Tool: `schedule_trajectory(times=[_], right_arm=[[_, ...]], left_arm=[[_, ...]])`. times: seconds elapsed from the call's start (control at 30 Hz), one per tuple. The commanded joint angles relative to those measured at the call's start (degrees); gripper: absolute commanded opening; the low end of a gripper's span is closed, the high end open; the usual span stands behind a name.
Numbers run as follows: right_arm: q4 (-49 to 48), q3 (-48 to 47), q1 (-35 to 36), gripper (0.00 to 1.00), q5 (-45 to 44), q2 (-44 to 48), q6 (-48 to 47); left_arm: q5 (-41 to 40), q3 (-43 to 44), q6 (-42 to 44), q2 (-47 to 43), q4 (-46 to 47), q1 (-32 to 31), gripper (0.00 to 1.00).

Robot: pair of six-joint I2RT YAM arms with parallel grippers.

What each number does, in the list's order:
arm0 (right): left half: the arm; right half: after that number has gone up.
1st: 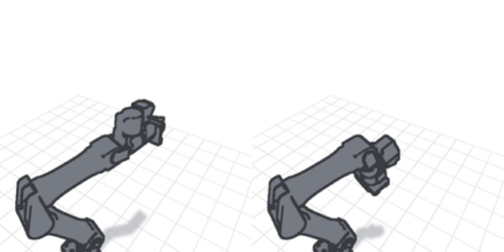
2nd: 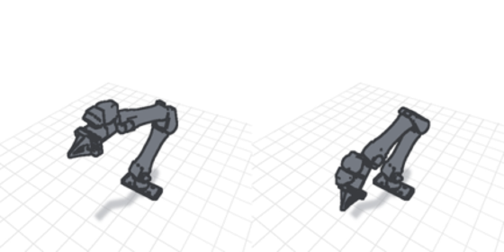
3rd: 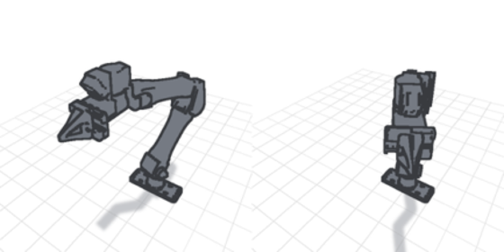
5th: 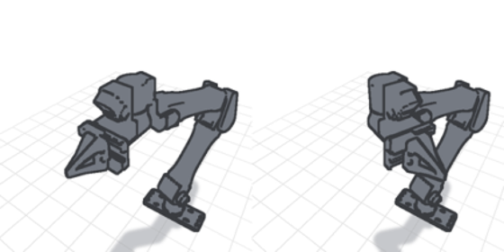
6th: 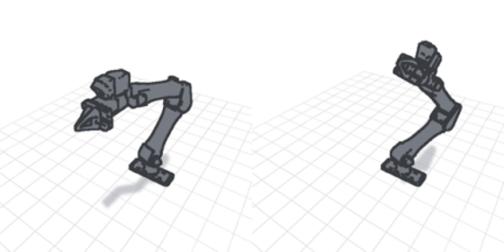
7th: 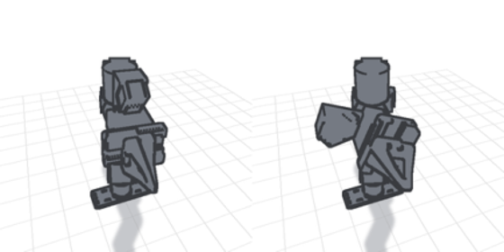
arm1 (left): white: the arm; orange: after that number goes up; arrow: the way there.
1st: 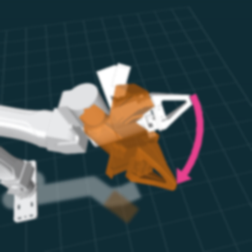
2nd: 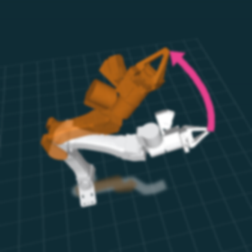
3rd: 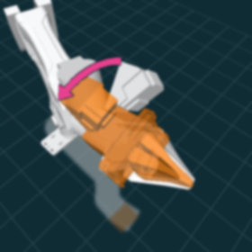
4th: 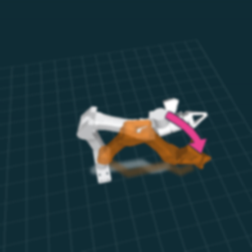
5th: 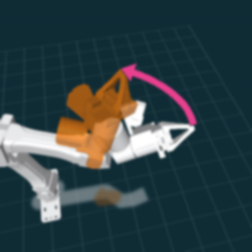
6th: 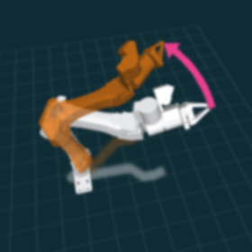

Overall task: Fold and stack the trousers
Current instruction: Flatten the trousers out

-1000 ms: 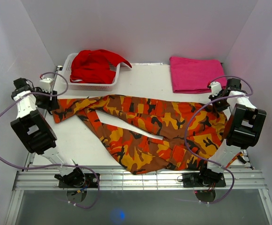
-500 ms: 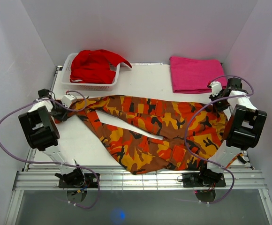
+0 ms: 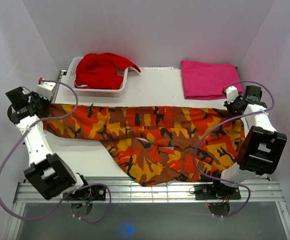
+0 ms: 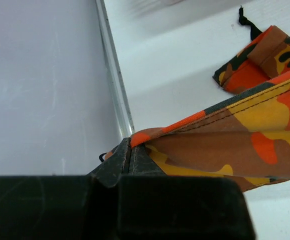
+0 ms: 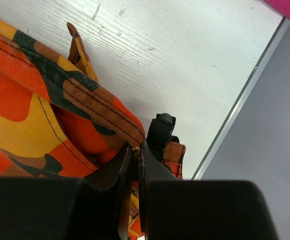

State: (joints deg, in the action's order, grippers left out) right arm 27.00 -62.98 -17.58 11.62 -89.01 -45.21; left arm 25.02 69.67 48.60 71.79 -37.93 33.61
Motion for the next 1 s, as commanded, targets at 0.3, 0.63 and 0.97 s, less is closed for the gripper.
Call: schedule_trajectory(times=[0.3, 0.63, 0.97], right_arm=[[-0.73, -18.74, 1.85, 0.08, -2.65, -17.32, 7.41], [20.01, -29.75, 3.61, 0.97, 4.97, -16.92, 3.21], [23.9, -27.81, 30.03, 0.65, 16.68, -6.79, 11.27]], left_arm=[[-8.13, 30.23, -15.46, 43.94, 12.45, -6.26, 0.0], [3.35, 33.55, -2.92, 37.78, -7.66, -8.82, 0.87], [7.33, 12.08, -13.23, 30.51, -7.86, -10.49, 0.71]])
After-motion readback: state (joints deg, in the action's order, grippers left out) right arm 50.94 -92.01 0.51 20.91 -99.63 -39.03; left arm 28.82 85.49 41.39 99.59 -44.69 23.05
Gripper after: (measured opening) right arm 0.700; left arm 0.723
